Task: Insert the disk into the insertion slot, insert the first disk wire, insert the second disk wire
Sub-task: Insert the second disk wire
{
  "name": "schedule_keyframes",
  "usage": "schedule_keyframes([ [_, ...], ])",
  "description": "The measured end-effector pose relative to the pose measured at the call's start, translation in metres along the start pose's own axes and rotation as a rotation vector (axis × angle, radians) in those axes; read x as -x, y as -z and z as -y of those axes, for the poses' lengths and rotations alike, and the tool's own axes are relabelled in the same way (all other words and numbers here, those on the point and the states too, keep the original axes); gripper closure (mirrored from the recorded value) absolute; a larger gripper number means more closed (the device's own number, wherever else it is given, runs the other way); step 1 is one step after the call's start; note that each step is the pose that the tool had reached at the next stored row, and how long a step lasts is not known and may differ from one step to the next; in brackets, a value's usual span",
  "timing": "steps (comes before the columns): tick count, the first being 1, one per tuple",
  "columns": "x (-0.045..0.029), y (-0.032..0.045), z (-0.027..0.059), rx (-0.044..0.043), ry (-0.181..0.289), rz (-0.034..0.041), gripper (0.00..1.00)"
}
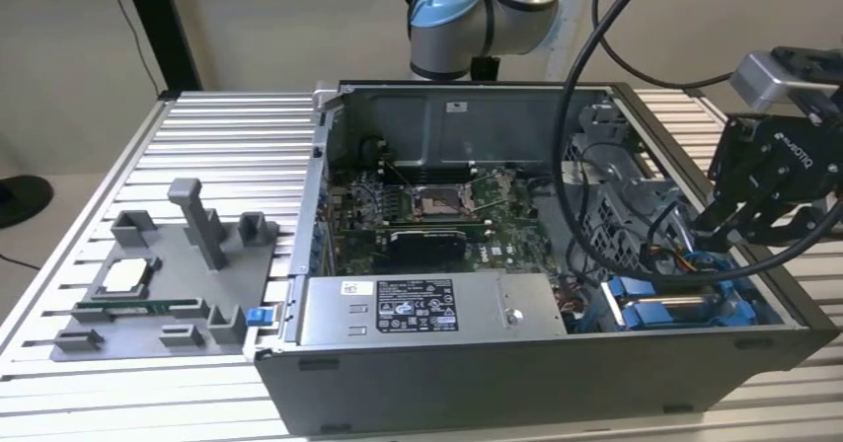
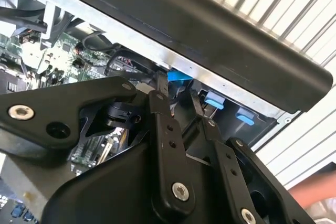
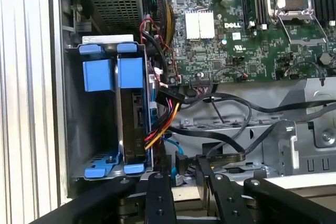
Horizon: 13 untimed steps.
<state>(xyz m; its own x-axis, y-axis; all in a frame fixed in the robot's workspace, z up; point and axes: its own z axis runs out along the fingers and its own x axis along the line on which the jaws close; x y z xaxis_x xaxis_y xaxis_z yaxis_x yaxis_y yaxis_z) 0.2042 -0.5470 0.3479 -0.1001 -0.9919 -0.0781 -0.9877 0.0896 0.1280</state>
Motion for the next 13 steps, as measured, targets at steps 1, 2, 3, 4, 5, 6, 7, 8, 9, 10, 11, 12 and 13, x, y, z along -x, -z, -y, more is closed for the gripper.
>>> schedule_keyframes([
  [1,0.0,-0.0002,0.0001,0.0005,0.0,-0.0002,0.0],
  [2,0.0,-0.0005,0.0002,0.0008,0.0,-0.0002,0.0],
  [3,0.0,-0.0006,0.0003,0.001,0.0,-0.0001,0.0],
  [4,0.0,-0.0007,0.0003,0.001,0.0,0.0,1.0],
  [5,0.0,-0.0007,0.0004,0.001,0.0,0.0,1.0],
  [6,0.0,-0.0007,0.0004,0.0011,0.0,0.0,1.0],
  [7,0.0001,-0.0008,0.0004,0.0011,0.0,0.0001,1.0],
  [8,0.0001,-0.0008,0.0004,0.0011,0.0,0.0002,1.0],
  [9,0.0001,-0.0008,0.0004,0.0011,0.0,0.0001,1.0],
  [10,0.0001,-0.0008,0.0004,0.0011,0.0,0.0001,1.0],
  [11,0.0001,-0.0002,0.0003,0.0011,0.0,0.0,1.0],
  [12,0.0003,0.001,0.0001,0.0011,0.0,0.0001,1.0],
  [13,0.0003,0.0028,-0.0008,0.0011,0.0,0.0002,1.0],
])
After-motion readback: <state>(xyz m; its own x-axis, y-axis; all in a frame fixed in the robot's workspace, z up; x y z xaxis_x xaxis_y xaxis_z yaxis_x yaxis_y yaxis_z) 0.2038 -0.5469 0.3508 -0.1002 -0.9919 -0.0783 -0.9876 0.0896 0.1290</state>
